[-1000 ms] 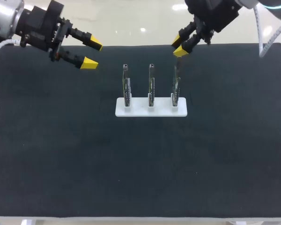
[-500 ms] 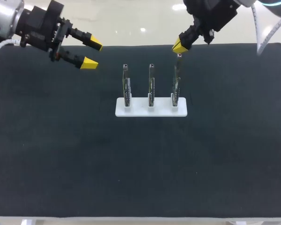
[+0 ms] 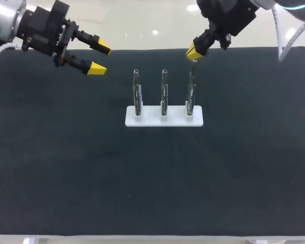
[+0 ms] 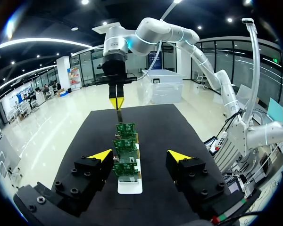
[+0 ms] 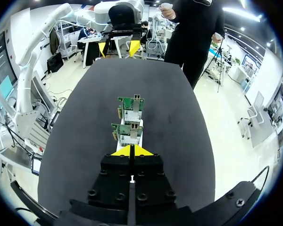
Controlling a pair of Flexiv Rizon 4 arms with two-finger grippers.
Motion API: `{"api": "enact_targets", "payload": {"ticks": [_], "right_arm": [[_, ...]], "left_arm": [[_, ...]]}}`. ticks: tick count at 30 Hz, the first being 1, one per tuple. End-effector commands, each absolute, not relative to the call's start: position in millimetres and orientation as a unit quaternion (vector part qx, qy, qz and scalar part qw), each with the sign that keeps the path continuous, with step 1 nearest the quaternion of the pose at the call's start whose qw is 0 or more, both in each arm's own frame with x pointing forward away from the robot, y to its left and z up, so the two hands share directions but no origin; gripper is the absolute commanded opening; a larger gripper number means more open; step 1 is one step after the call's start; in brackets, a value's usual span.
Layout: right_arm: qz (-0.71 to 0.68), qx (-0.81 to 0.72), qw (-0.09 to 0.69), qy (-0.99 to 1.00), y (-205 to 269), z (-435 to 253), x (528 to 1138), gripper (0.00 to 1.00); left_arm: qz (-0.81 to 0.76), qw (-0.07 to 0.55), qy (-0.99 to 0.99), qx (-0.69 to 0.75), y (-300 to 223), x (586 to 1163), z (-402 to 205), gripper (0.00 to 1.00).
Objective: Pick up the optical module with the left hand, and insert it into the network port with the right hand.
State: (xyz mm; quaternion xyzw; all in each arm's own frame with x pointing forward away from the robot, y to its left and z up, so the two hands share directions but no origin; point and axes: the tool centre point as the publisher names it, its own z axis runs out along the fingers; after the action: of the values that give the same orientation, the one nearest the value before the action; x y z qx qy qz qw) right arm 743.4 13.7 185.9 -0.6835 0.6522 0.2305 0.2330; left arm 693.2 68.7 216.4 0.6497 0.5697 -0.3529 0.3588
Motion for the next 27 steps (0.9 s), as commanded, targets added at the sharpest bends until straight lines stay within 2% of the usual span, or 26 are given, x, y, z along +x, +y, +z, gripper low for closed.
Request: {"api": "enact_targets", "payload": {"ticks": [1, 27], "right_arm": [[0.23, -0.683, 0.234, 0.652, 11.6, 186.9, 741.9, 0.0], [0.228, -0.682, 0.234, 0.654, 2.5, 175.3, 736.6, 0.0]], "left_arm": [[-0.352, 0.358, 0.571, 0.65, 68.1, 693.6, 216.5, 1.0], [-0.352, 0.358, 0.571, 0.65, 68.1, 693.6, 216.5, 1.0]]}}
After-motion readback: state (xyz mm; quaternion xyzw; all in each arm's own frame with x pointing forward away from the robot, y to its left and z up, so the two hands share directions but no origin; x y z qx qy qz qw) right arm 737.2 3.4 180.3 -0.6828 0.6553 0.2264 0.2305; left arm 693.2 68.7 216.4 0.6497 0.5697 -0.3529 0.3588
